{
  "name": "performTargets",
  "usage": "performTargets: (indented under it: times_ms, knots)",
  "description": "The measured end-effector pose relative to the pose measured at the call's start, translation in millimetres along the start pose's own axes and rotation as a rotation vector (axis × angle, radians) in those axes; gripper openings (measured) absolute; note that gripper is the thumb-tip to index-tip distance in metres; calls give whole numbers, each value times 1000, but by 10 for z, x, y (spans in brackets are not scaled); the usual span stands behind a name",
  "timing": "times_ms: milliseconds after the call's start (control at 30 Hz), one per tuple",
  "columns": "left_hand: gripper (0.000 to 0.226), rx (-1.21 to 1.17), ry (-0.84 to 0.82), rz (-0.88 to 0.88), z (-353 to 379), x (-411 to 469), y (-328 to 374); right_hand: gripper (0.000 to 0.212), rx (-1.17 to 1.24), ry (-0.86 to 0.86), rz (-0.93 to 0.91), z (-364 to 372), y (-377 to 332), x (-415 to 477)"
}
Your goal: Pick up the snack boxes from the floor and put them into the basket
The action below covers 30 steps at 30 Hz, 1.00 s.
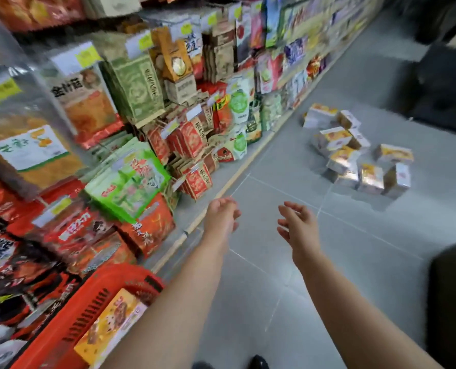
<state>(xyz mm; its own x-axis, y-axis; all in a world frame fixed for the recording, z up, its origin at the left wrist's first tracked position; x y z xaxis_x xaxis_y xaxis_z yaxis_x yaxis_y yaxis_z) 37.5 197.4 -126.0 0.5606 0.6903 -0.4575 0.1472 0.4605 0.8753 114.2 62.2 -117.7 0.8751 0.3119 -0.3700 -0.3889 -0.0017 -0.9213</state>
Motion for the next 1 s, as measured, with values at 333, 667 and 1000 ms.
performTargets:
  times_ms: [333, 667, 1000]
  knots:
    - [16, 119, -121, 16, 1590, 837, 229, 17, 28, 127, -31, -815, -589, 1369]
    - [15, 241, -295, -70, 3126, 2140, 549, 8, 61, 280, 5, -1297, -1118, 3019]
    - [13, 364, -391, -128, 4669, 3208, 509, 17, 94, 436, 55, -2109, -1526, 4470]
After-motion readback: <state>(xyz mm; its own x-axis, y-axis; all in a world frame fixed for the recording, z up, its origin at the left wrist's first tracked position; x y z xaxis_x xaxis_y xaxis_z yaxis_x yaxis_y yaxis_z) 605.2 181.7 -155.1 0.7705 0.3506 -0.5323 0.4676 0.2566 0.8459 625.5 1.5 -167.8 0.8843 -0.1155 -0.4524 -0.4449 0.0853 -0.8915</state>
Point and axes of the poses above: each hand's wrist, its own x-axis towards the middle knuckle, its own z-axis out of the palm, y = z × x, the point moved 2 cm from there along x, towards the middle knuckle, and after that the axes turned 1 degree about -y, right-handed, at the moved point
